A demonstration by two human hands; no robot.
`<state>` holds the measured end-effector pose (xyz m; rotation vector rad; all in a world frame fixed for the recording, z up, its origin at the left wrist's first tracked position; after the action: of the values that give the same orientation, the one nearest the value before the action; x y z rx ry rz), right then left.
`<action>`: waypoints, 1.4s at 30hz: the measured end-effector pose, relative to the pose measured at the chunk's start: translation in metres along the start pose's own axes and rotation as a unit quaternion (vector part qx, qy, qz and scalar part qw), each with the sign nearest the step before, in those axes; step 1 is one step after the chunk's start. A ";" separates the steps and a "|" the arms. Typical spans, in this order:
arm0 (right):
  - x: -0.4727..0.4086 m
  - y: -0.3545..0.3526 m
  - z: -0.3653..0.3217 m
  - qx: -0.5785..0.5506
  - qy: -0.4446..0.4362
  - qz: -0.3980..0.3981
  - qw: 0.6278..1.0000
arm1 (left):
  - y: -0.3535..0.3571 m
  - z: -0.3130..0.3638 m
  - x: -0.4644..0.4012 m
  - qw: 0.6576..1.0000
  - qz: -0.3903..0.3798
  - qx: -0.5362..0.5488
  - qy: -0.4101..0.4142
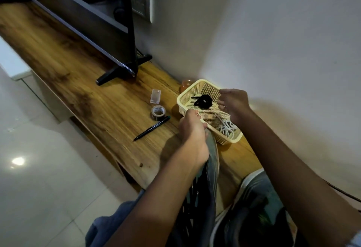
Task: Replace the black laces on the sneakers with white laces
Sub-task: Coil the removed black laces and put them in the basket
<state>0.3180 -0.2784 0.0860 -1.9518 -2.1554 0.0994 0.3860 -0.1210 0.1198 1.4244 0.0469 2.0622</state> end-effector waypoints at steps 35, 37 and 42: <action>0.178 -0.091 -0.021 0.034 -0.049 -0.007 0.998 | 0.009 -0.030 0.003 0.793 -0.223 -0.534 0.190; 0.173 -0.105 -0.020 0.032 -0.047 0.027 0.998 | 0.012 -0.033 0.005 0.773 -0.220 -0.551 0.227; 0.170 -0.127 -0.021 0.073 -0.049 -0.009 0.996 | 0.017 -0.024 0.010 0.862 -0.167 -0.391 0.276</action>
<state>0.1844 -0.1266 0.1532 -1.8808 -2.1593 0.3453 0.3557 -0.1226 0.1241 0.2881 -0.2631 1.7995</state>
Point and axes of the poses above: each hand's wrist, its own x-axis away from the middle knuckle, its own y-axis out of the palm, z = x × y, the point moved 3 cm from there along -x, towards the middle knuckle, and after that the axes turned 9 degrees about -y, right-handed, at the moved point
